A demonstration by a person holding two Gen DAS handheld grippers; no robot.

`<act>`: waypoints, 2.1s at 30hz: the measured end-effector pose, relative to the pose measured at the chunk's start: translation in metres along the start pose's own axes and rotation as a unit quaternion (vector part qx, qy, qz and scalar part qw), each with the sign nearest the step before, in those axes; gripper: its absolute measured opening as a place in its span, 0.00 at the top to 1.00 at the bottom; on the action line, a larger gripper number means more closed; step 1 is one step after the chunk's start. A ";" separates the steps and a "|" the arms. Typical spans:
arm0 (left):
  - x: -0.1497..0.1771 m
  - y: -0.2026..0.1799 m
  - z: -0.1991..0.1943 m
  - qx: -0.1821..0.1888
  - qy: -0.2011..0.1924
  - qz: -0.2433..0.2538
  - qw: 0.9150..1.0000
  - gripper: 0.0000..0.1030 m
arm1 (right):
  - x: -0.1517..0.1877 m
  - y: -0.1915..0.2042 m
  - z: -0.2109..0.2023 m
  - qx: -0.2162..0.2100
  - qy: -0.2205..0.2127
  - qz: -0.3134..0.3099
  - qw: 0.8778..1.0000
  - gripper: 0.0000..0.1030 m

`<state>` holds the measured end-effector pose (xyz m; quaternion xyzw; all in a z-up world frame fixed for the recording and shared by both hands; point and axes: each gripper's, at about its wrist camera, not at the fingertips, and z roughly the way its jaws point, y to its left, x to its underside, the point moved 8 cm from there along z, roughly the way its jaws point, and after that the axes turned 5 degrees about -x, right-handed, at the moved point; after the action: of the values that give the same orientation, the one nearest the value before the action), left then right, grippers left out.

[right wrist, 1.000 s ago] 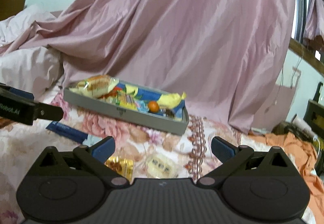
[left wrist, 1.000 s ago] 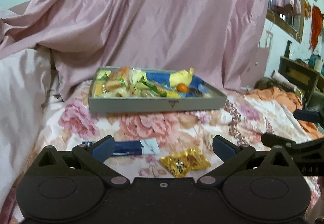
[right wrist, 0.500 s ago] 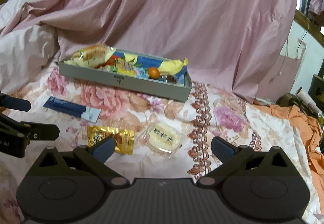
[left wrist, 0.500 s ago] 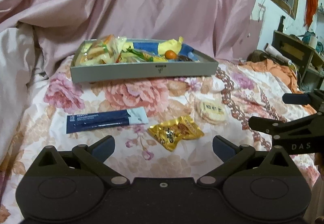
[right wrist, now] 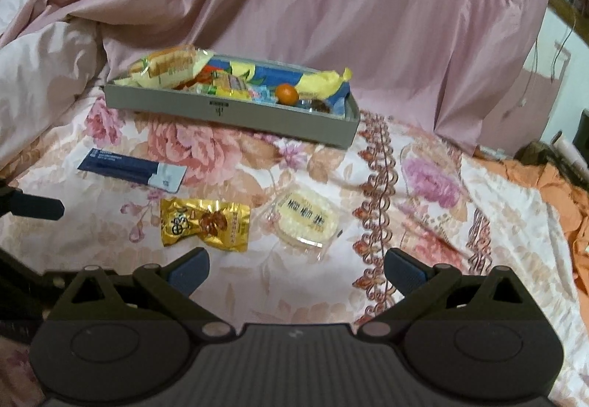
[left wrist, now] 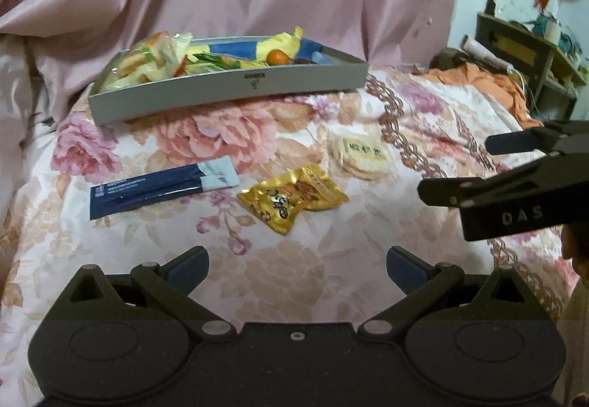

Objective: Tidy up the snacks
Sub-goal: 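Withdraw both tools from the tray back over the remaining snacks, then grasp the gold candy bag with the left tool while the right tool grasps the round rice cake pack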

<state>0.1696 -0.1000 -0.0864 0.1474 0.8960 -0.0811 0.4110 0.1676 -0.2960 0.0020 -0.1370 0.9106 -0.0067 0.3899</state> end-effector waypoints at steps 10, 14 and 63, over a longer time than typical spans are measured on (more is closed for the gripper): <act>0.007 0.001 0.015 0.008 0.034 -0.003 0.999 0.01 | 0.014 -0.002 0.026 -0.043 0.072 0.033 0.996 0.00; 0.006 -0.002 0.023 0.008 0.039 0.017 0.999 0.01 | 0.018 -0.002 0.035 -0.060 0.091 0.046 0.993 0.00; -0.037 -0.006 0.141 0.074 0.002 0.213 0.974 0.01 | -0.022 -0.036 0.161 -0.051 0.050 0.111 0.991 0.00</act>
<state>0.2911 -0.1505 -0.1493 0.3650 0.8362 -0.0574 0.4052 0.3061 -0.3101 -0.0903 -0.0543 0.9376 0.0767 0.3348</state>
